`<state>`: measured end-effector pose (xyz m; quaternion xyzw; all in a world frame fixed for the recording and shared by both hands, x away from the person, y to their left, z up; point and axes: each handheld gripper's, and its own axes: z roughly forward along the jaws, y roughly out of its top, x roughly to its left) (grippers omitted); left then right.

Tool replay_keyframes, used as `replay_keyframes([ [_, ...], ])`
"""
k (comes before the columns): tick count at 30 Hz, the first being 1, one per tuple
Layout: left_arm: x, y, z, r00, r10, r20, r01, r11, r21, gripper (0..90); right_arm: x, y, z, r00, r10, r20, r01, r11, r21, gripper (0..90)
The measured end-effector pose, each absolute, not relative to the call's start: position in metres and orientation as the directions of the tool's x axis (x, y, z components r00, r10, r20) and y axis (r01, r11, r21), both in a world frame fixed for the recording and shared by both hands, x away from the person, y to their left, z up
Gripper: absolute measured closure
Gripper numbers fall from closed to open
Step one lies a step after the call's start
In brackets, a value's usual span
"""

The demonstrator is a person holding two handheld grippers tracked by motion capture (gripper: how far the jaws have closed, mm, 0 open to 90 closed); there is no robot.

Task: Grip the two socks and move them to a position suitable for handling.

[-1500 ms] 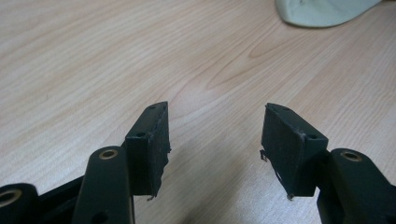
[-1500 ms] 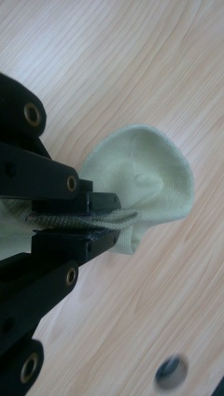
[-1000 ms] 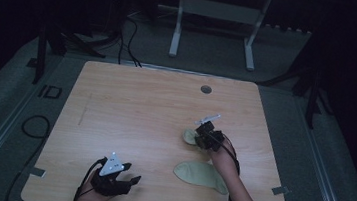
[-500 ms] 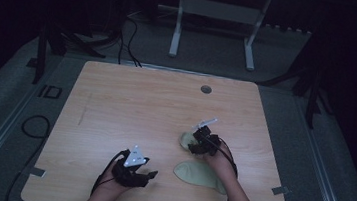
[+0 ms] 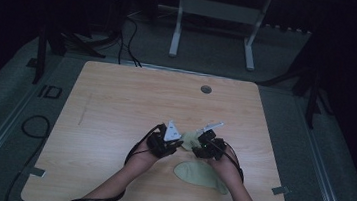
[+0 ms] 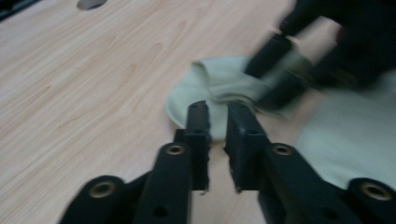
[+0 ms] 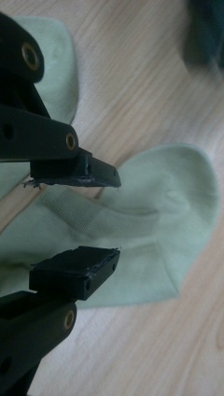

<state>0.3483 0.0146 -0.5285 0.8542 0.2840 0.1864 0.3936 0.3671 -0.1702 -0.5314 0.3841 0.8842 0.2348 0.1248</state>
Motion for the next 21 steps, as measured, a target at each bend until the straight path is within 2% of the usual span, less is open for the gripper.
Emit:
replay_keyframes([
  [5,0.368,0.003,-0.544,0.765,0.633,0.118,0.376,-0.588,0.716,86.8,0.365,-0.170,-0.536,-0.673,0.737,-0.059,0.618,0.604,0.503,58.0],
  [12,0.376,0.006,-0.559,0.764,0.631,0.137,0.398,-0.627,0.670,86.8,0.364,-0.173,-0.542,-0.680,0.730,-0.071,0.615,0.621,0.486,60.0],
  [17,0.376,0.007,-0.560,0.768,0.627,0.133,0.397,-0.629,0.668,86.7,0.365,-0.175,-0.541,-0.663,0.745,-0.075,0.625,0.606,0.493,80.7],
  [21,0.375,0.004,-0.559,0.772,0.613,0.171,0.374,-0.654,0.657,86.8,0.368,-0.178,-0.533,-0.662,0.748,-0.043,0.631,0.588,0.506,82.6],
])
